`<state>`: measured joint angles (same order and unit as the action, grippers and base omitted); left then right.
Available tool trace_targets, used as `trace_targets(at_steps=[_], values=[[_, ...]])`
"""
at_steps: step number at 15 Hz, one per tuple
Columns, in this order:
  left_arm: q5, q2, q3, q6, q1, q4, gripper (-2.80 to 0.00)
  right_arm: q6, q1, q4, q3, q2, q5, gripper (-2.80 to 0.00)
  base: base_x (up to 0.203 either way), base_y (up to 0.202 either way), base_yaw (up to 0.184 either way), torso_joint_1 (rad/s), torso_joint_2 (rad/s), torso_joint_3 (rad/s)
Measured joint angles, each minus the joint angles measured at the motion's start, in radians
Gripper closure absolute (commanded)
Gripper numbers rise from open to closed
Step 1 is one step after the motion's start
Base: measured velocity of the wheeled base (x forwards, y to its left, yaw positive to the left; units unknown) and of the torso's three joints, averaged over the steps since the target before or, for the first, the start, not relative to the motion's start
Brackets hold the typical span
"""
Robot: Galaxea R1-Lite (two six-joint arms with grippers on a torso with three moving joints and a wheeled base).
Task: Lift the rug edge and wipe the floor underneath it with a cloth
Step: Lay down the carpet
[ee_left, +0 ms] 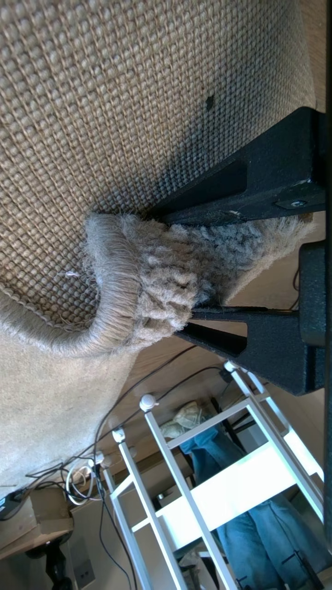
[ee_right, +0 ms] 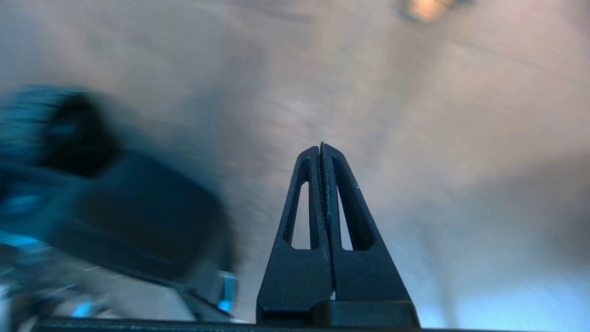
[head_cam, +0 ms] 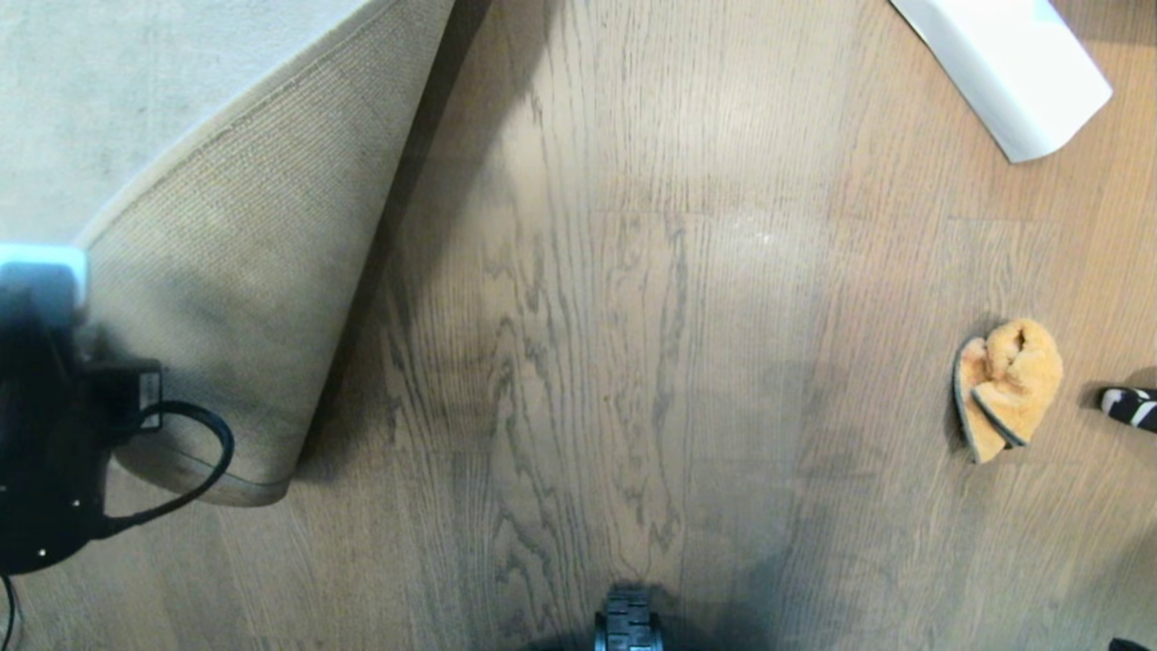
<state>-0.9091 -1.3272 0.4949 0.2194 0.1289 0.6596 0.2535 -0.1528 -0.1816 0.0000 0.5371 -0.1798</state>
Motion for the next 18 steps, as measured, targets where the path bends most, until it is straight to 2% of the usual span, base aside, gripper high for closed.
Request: trace_targets(at_steps=[2,3,6,12,18], values=[[0.0,0.0,0.003,0.001,0.001,0.001,0.0,-0.003,0.0,0.05,0.0,-0.044,0.106,0.0,0.0,0.0,0.0,0.0,0.0,0.0],[0.0,0.0,0.003,0.0,0.001,0.001,0.0,-0.012,0.0,0.091,0.0,-0.073,0.132,0.0,0.0,0.0,0.0,0.0,0.0,0.0],[0.0,0.0,0.003,0.0,0.002,0.002,0.0,-0.043,0.001,0.156,0.0,-0.153,0.14,0.0,0.0,0.0,0.0,0.0,0.0,0.0],[0.001,-0.002,0.008,0.001,0.004,0.003,0.0,-0.102,0.002,0.128,0.0,-0.245,0.141,0.0,0.0,0.0,0.0,0.0,0.0,0.0],[0.002,-0.001,0.008,0.0,0.006,0.004,0.0,-0.11,0.002,0.129,0.0,-0.253,0.141,0.0,0.0,0.0,0.0,0.0,0.0,0.0]])
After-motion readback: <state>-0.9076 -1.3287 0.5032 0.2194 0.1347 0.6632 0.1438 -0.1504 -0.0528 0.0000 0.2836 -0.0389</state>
